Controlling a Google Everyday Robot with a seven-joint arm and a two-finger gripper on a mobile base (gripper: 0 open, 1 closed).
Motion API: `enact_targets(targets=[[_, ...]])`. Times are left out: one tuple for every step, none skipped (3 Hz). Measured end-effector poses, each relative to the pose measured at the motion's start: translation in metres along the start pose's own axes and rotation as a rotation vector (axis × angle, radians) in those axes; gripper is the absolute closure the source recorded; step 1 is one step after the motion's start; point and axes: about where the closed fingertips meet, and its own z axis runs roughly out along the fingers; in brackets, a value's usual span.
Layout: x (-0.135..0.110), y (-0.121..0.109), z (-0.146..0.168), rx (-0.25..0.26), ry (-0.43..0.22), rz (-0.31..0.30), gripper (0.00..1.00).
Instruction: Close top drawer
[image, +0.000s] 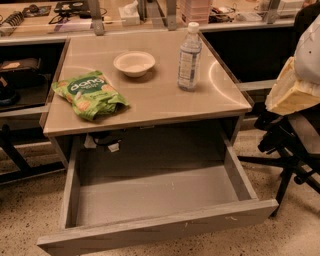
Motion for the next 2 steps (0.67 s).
enact_targets(targets=[[0.014, 0.021, 0.000, -0.011, 0.042, 0.044, 1.00], [0.034, 0.069, 0.013, -0.057, 0.067, 0.126, 1.00]])
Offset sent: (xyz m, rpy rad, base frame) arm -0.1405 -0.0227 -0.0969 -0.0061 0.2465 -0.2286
